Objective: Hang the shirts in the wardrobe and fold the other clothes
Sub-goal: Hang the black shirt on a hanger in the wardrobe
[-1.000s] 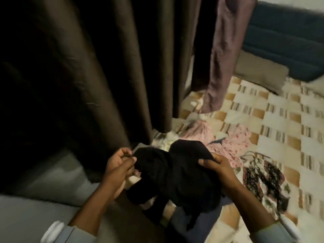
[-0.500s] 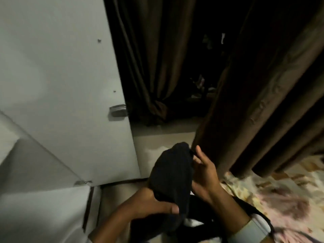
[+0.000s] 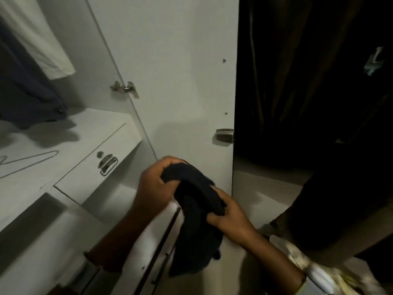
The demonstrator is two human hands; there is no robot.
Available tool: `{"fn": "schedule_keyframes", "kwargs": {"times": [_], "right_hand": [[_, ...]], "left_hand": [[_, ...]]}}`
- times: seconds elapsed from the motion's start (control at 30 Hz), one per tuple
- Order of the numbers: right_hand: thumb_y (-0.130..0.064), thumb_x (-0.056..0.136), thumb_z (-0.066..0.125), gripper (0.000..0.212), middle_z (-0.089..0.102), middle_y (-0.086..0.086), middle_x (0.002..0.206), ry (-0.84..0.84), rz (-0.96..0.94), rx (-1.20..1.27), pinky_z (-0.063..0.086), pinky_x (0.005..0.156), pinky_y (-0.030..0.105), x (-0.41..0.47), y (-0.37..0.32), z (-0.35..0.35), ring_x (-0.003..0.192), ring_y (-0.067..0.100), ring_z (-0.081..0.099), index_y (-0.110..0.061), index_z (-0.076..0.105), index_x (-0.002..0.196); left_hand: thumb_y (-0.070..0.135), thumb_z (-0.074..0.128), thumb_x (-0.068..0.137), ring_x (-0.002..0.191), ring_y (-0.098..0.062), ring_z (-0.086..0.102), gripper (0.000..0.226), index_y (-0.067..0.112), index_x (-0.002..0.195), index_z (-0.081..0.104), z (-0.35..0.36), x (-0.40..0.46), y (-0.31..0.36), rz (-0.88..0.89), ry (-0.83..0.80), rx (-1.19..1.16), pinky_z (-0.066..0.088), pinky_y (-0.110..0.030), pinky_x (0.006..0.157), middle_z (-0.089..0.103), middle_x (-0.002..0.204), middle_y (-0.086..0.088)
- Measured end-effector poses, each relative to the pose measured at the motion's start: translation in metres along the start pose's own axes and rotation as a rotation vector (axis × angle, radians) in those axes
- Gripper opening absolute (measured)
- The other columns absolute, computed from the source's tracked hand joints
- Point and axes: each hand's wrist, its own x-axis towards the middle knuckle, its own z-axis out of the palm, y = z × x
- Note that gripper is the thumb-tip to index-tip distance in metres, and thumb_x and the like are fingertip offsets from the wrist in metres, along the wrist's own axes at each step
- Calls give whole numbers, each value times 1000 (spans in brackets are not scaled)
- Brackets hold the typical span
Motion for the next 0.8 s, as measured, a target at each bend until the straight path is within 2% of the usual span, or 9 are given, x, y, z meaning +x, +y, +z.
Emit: {"fn": "schedule_keyframes", "kwargs": {"times": [0.13,0.2,0.27,0.33,0.4,0.53,0.63,0.7,0.8], "right_hand": [[-15,93,61,27,72,-9,89,110,-101,-346,58,73,39,21,-27,-30,77,7,69,-36,78,94],[-19,92,59,31,74,-13,104,80,-172,-374,59,85,47,28,-56,-42,93,9,70,-41,81,96],[-24,92,71,39,68,-23,125,-47,-220,-327,56,98,42,28,-90,-39,112,1,65,-45,70,125],[-45,82,82,74,58,-29,139,-230,-231,-327,50,107,31,26,-119,-24,126,-5,57,-51,47,147],[-55,69,84,86,57,-31,137,-297,-258,-312,48,106,22,23,-141,3,128,-4,56,-53,42,144],[-37,69,89,64,65,-43,110,-103,-337,-4,49,87,7,32,-167,41,111,-16,61,-45,53,121],[-23,87,82,17,75,-7,89,82,-428,81,54,73,26,51,-184,51,84,10,71,-13,70,93],[-9,97,69,23,59,9,74,187,-416,81,43,62,30,67,-196,46,70,17,55,-3,62,76],[-9,99,60,22,57,14,79,253,-444,85,41,68,34,81,-231,33,77,21,53,6,63,82]], "left_hand": [[15,70,90,69,-9,61,6,10,88,67,-66,33,21,63,354,85,52,-28,66,67,78,-8],[25,67,89,69,-18,60,20,6,84,65,-87,50,31,135,395,140,54,-38,65,64,75,-12],[33,69,87,67,-19,62,20,17,76,66,-99,62,48,224,346,176,54,-45,60,63,68,-6],[36,73,85,62,-10,59,19,25,71,65,-98,70,67,327,283,229,52,-40,55,61,64,6],[33,79,84,64,-4,62,18,20,76,69,-98,76,82,392,284,229,54,-34,58,65,68,11],[25,86,77,77,-4,70,22,16,91,72,-96,94,78,283,292,31,61,-28,74,72,85,12],[48,82,67,83,-4,71,39,21,93,72,-107,100,57,181,241,65,62,-36,81,73,91,13],[60,79,62,86,-4,71,48,24,92,73,-118,99,44,143,214,103,61,-37,84,74,91,13],[63,92,54,95,-13,72,64,28,103,71,-135,95,20,96,130,9,62,-42,87,74,99,8]]}}
